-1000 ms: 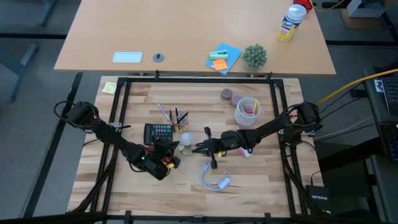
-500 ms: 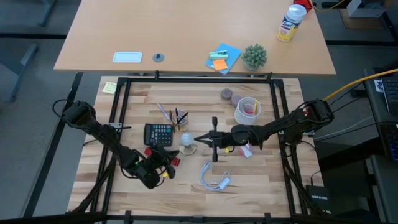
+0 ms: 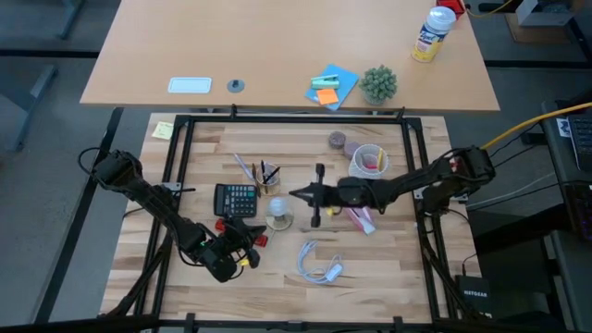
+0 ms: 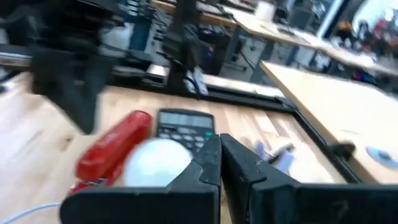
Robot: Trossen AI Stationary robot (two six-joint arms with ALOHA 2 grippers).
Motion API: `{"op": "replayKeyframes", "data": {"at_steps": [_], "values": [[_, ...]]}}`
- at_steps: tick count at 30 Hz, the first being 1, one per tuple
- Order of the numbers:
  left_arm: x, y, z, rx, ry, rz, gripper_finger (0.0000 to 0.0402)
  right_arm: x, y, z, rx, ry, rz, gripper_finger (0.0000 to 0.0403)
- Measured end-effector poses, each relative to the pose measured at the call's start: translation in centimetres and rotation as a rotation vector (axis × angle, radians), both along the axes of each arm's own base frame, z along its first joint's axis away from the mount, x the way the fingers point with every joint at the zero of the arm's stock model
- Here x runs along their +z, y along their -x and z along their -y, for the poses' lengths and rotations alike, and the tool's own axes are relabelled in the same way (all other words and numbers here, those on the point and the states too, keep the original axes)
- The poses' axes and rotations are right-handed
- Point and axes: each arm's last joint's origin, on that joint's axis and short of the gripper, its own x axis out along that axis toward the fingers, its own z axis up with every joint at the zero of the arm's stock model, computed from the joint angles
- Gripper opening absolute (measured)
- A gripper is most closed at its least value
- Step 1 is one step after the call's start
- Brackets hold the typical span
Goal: Screw lightbulb
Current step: Insert the white lightbulb into the gold lamp
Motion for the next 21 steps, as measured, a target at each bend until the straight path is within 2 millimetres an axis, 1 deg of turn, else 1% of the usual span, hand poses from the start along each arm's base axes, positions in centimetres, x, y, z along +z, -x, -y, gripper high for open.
{"op": "replayKeyframes", "data": {"at_steps": [3,8,11,14,18,21], "values": [[0.0,-0.1,-0.1,0.007,0.005,0.005,0.0,-0.7,-0.3,1.1,-0.005,-0.06,-0.023,0.0007],[0.0,-0.8,-0.9,0.042,0.016,0.02,0.0,-2.2,-0.9,2.0,0.037,-0.089,-0.06,0.0007],[0.1,-1.2,-1.5,0.064,0.017,0.023,0.0,-3.5,-1.3,2.0,0.037,-0.09,-0.092,0.0007],[0.1,-1.5,-2.0,0.072,-0.007,0.008,0.0,-4.4,-1.7,1.9,0.039,-0.091,-0.091,0.0007],[0.1,-1.8,-2.5,0.082,-0.029,-0.007,0.0,-4.8,-1.8,1.8,0.055,-0.111,-0.102,0.0007],[0.0,-1.9,-2.8,0.09,-0.04,-0.016,0.0,-4.7,-1.8,1.7,0.107,-0.129,-0.098,0.0007]]}}
